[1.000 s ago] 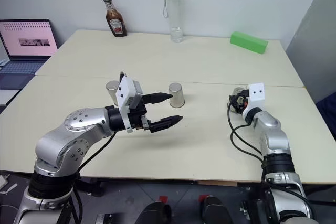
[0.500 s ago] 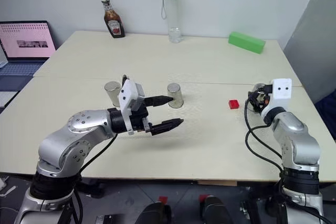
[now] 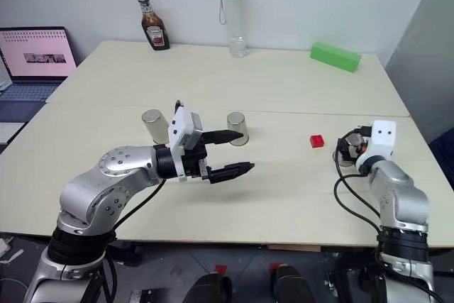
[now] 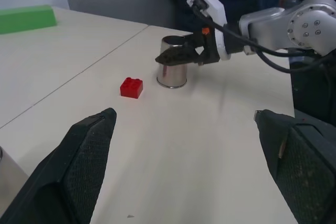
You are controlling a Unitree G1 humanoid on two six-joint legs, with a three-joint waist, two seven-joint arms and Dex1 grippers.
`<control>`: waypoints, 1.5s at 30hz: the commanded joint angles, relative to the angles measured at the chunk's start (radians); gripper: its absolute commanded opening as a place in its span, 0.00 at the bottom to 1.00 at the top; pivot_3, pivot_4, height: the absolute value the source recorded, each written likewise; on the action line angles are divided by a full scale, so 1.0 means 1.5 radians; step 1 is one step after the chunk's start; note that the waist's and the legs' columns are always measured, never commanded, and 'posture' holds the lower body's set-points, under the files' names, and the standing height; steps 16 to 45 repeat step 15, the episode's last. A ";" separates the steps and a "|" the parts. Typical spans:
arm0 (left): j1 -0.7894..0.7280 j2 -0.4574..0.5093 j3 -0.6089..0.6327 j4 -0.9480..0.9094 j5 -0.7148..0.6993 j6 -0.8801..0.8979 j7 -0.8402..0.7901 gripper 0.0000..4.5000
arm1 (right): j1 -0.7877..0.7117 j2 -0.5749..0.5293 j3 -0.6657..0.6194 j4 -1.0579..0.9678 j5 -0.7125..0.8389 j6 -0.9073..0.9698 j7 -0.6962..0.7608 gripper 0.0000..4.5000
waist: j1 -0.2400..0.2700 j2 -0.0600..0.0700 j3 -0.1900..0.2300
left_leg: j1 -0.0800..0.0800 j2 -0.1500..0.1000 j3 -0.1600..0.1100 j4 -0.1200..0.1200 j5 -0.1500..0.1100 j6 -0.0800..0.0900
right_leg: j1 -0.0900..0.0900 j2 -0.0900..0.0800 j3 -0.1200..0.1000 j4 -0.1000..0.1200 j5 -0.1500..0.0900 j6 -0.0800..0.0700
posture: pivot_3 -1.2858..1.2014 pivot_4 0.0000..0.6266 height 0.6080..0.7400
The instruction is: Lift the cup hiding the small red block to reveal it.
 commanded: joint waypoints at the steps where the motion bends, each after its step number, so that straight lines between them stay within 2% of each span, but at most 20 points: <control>1: 0.007 0.009 0.012 -0.021 -0.003 -0.006 -0.002 1.00 | 0.025 -0.073 -0.025 -0.139 0.036 0.089 0.048 1.00 | 0.001 0.000 0.000 | 0.000 0.000 0.000 0.000 0.000 0.000 | 0.000 0.000 0.000 0.000 0.000 0.000 | 0.52 0.24 1.00; 8: 0.014 0.050 0.028 0.002 0.017 -0.011 -0.011 1.00 | 0.067 -0.173 -0.105 -0.309 0.175 0.303 0.135 1.00 | 0.000 0.000 0.000 | 0.000 0.000 -0.001 0.000 0.000 0.000 | 0.001 0.000 0.000 0.000 0.000 0.000 | 0.52 0.24 1.00; 15: 0.003 0.066 0.021 0.025 0.035 -0.018 -0.018 1.00 | 0.088 -0.125 -0.130 -0.365 0.231 0.395 0.121 1.00 | 0.000 0.000 0.000 | 0.001 0.000 -0.001 0.000 0.000 0.000 | 0.001 0.001 -0.001 0.000 0.000 0.000 | 0.52 0.24 1.00; 45: 0.003 0.066 0.021 0.025 0.035 -0.018 -0.018 1.00 | 0.088 -0.125 -0.130 -0.365 0.231 0.395 0.121 1.00 | 0.000 0.000 0.000 | 0.001 0.000 -0.001 0.000 0.000 0.000 | 0.001 0.001 -0.001 0.000 0.000 0.000 | 0.52 0.24 1.00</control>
